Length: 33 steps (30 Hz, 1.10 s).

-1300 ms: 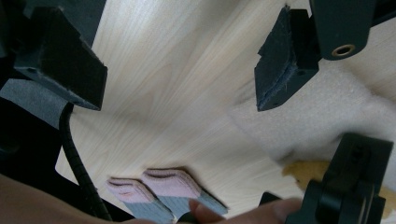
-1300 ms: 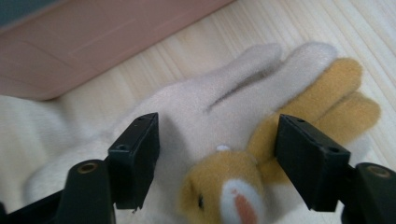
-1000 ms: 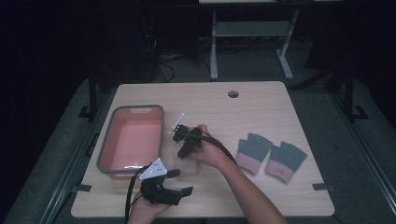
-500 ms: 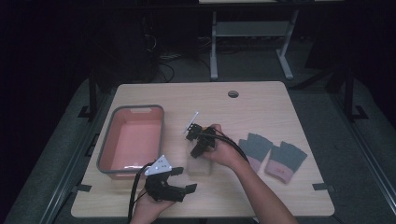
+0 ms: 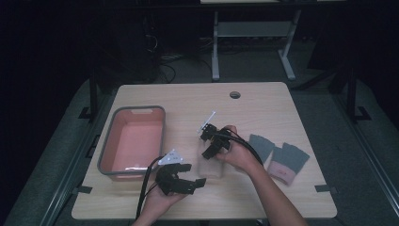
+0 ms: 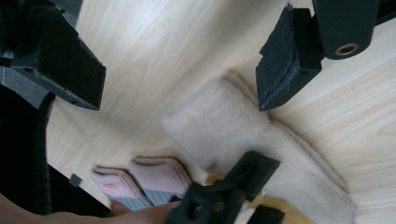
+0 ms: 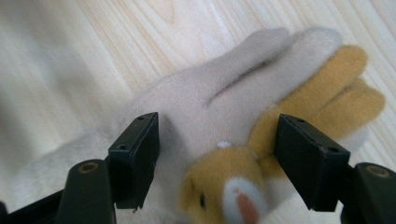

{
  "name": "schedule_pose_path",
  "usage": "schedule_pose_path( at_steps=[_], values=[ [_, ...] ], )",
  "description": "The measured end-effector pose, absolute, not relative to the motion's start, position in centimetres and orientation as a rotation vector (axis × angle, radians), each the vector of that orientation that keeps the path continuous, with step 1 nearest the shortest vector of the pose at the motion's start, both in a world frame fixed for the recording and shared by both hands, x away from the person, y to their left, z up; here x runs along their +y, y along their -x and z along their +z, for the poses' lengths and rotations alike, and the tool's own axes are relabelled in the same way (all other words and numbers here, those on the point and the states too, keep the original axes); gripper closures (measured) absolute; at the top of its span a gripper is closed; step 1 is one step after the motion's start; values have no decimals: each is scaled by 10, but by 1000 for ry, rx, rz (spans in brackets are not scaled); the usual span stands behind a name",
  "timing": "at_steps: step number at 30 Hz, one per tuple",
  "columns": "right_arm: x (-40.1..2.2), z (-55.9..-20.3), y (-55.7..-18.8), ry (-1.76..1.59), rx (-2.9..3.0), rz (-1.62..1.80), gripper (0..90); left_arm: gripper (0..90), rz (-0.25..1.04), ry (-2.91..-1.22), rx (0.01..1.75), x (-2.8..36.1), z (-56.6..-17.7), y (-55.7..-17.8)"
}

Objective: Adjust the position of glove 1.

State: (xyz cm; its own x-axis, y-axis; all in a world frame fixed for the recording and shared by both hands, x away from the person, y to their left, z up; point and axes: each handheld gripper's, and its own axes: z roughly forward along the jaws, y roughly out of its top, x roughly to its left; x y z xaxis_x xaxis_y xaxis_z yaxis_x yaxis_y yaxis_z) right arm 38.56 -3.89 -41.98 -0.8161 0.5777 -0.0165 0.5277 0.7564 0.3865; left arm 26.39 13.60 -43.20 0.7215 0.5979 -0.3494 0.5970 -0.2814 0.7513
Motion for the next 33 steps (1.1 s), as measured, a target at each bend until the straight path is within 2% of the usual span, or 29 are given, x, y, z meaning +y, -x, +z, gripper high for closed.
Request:
schedule_pose_path(
  at_steps=[12, 18, 25, 33],
  values=[
    [-85, -407, -380, -1146, 2756, 831, 291, 159, -2, -1992, 1012, 117, -438, -292],
    [-102, -410, -372, -1255, 2727, 897, 299, 168, -52, -1977, 1054, 113, -443, -302],
    [-113, -419, -363, -1373, 2689, 987, 354, 295, -101, -1966, 1134, 115, -450, -311],
    [-120, -434, -360, -1542, 2659, 1099, 427, 357, -133, -1969, 1185, 115, -456, -316]
  ],
)
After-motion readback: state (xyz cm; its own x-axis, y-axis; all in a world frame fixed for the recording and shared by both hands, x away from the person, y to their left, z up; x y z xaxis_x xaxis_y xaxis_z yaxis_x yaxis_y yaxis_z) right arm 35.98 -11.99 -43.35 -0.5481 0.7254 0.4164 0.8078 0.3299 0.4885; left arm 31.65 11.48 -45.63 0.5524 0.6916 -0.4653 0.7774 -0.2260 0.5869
